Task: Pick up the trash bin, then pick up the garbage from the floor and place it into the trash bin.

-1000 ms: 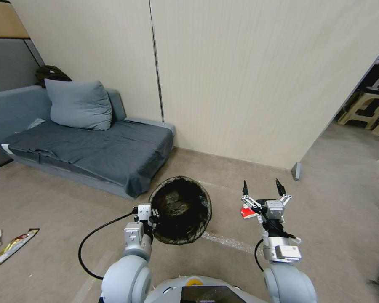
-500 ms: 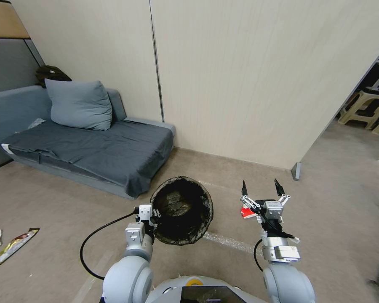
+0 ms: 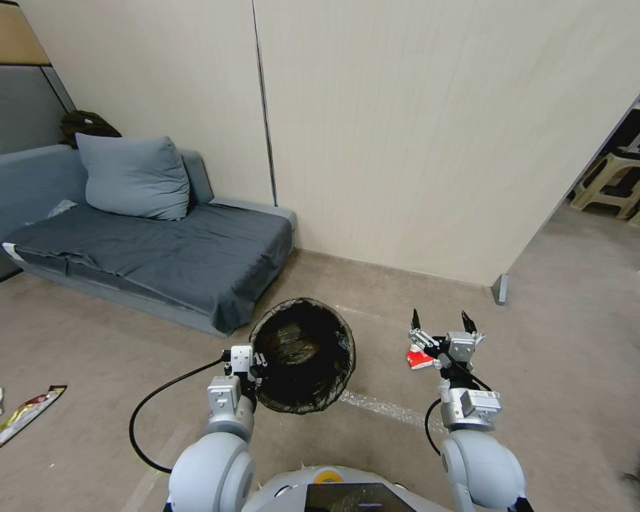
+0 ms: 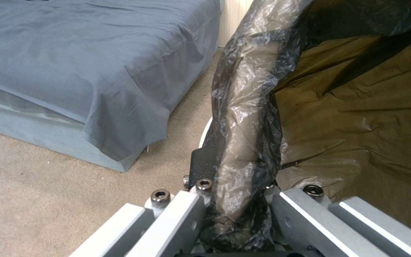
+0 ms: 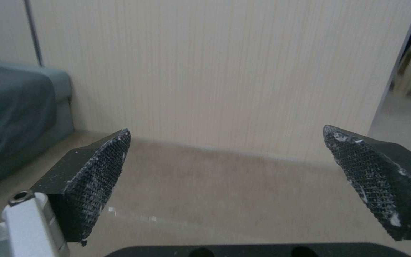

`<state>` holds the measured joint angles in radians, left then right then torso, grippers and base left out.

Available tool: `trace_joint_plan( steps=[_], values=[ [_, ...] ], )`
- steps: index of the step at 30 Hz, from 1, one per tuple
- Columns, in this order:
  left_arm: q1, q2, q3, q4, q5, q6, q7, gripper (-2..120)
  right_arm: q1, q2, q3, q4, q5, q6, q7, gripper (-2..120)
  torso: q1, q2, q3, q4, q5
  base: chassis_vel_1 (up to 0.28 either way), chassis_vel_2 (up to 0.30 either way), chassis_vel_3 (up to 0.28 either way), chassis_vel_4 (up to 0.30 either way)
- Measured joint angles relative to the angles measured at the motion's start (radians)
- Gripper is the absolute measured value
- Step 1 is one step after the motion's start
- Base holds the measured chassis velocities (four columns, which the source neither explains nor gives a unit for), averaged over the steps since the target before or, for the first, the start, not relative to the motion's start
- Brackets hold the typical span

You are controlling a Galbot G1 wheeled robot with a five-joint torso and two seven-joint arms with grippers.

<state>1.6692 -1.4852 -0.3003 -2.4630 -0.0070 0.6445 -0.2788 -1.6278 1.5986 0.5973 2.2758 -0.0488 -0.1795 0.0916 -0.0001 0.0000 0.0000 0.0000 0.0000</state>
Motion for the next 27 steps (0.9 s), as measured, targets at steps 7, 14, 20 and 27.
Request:
trace_joint_plan(
  steps=[7, 14, 20, 27],
  values=[
    [0.002, 0.002, -0.001, 0.001, 0.001, 0.000, -0.002, 0, 0.077, -0.015, 0.009, -0.072, 0.094, -0.176, 0.042, 100, 0.000, 0.000, 0.000, -0.0003, -0.0001, 0.000, 0.000, 0.000, 0.000],
    [0.004, 0.002, -0.002, 0.001, 0.006, 0.000, -0.002, 0, 0.109, -0.021, 0.013, -0.103, 0.132, -0.248, 0.059, 100, 0.000, 0.000, 0.000, 0.0000, 0.0000, 0.000, 0.000, 0.000, 0.000],
    [0.004, 0.000, -0.002, 0.001, 0.007, 0.000, -0.004, 0, 0.124, -0.026, 0.013, -0.131, 0.140, -0.256, 0.062, 100, 0.000, 0.000, 0.000, -0.0004, -0.0001, 0.000, 0.000, 0.000, 0.000],
    [0.004, -0.002, 0.003, 0.002, 0.009, 0.000, -0.004, 0, 0.194, -0.053, 0.010, -0.279, 0.162, -0.267, 0.071, 100, 0.000, 0.000, 0.000, 0.0008, 0.0004, 0.000, 0.000, 0.000, 0.000]
  ],
)
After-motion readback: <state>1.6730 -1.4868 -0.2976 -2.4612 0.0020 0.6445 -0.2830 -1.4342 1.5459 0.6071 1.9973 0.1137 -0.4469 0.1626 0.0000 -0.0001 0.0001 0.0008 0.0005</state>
